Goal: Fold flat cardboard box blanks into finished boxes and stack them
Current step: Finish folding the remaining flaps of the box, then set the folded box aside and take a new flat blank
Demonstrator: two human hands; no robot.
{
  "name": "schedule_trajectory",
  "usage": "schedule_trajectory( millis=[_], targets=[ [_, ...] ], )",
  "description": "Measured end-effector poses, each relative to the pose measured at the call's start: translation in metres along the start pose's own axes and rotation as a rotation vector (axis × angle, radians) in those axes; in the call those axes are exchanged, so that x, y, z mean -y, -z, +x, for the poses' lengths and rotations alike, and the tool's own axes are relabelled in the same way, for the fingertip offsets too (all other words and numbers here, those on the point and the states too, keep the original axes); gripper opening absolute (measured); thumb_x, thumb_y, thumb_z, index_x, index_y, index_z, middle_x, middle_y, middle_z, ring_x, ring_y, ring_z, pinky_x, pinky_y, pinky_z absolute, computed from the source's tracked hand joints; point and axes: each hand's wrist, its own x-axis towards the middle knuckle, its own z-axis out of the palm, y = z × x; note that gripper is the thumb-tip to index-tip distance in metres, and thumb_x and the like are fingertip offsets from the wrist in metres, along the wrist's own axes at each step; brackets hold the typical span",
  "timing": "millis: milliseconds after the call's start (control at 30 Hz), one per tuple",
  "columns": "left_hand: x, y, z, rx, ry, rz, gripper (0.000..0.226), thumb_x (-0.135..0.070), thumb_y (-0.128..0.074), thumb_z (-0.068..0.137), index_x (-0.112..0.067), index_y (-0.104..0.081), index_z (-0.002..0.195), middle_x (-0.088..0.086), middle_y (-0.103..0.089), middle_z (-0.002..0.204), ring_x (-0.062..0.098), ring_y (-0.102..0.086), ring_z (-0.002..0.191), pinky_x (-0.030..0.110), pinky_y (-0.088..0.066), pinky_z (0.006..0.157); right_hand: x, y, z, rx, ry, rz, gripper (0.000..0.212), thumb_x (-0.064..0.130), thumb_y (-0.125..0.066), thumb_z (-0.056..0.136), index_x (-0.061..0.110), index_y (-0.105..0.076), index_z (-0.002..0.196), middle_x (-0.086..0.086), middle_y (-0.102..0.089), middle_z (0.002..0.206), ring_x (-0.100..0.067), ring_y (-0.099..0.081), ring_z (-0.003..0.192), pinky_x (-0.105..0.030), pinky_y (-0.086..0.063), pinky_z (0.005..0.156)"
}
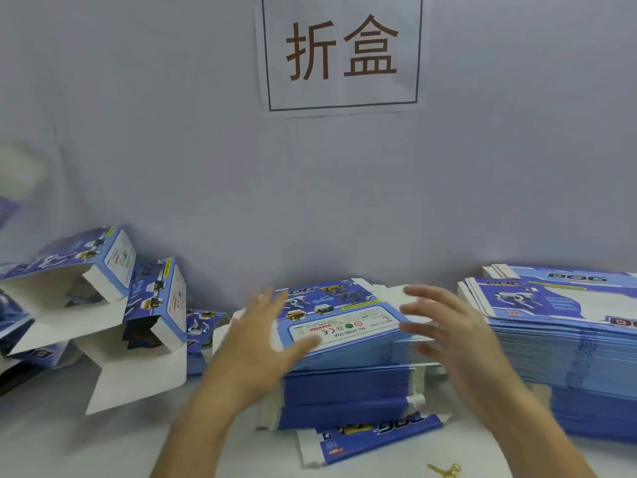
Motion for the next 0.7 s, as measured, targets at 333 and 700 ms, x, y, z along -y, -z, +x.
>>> schedule_trajectory(
  millis=[333,700],
  targets=[
    [-0.013,-0.001,-0.003,0.152,-0.024,0.352,0.063,-0.070,-0.061,0.082,-0.039,-0.056,0.136,-0.010,-0.053,0.138,0.006,-0.046,0.110,0.024,-0.044,0.087,-0.015,-0.035,-0.006,0.177,-0.184,-0.252,0.026,0.034,-0.057,0.101,0.013,-0.071,0.094,-0.004,-0.076,0.072,-0.017,-0.076,0.069,-0.024,-0.058,0.061],
    [-0.059,0.000,-0.016,-0.017,-0.378,0.432,0.057,-0.064,-0.013,0.096,-0.027,-0.055,0.088,-0.005,-0.058,0.075,0.019,-0.054,0.075,0.042,-0.050,0.076,0.002,-0.052,-0.017,0.120,-0.197,0.157,0.040,0.038,-0.057,0.100,0.000,-0.070,0.098,-0.015,-0.077,0.082,-0.027,-0.076,0.072,-0.026,-0.057,0.054]
  ],
)
